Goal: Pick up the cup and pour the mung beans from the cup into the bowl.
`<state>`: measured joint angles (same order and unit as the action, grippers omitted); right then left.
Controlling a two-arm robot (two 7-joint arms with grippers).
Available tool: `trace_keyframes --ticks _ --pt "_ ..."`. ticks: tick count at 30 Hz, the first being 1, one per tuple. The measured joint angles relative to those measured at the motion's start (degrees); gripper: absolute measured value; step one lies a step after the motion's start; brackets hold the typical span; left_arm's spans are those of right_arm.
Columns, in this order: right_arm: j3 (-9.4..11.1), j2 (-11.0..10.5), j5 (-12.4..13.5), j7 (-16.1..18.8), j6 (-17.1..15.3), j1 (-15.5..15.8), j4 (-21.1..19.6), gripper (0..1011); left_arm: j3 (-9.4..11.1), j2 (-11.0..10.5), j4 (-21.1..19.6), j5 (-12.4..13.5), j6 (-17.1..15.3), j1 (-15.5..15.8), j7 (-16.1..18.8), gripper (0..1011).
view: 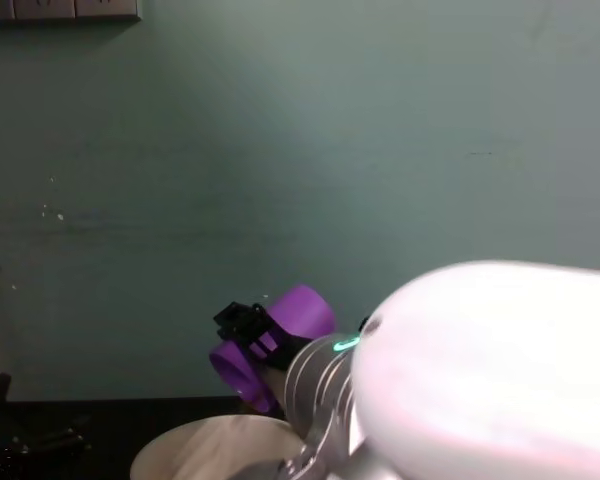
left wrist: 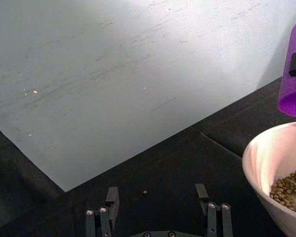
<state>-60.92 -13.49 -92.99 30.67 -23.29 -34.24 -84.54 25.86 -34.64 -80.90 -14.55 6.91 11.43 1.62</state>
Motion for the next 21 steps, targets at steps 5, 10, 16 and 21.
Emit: trace_keyframes --ticks 5,10,16,21 --pt "-1.7 0.0 -4.6 1.5 0.0 -0.5 0.4 724 0.0 0.0 0.0 0.0 0.0 0.0 0.0 1000" --pt "-2.8 0.1 -8.1 2.7 0.4 -0.7 0.6 724 0.0 0.0 0.0 0.0 0.0 0.0 0.0 1000" --pt "-3.8 0.2 -11.7 3.7 1.2 -1.0 0.9 724 0.0 0.0 0.0 0.0 0.0 0.0 0.0 1000" --pt "-5.0 0.2 -14.8 4.7 2.2 -1.4 1.0 724 0.0 0.0 0.0 0.0 0.0 0.0 0.0 1000"
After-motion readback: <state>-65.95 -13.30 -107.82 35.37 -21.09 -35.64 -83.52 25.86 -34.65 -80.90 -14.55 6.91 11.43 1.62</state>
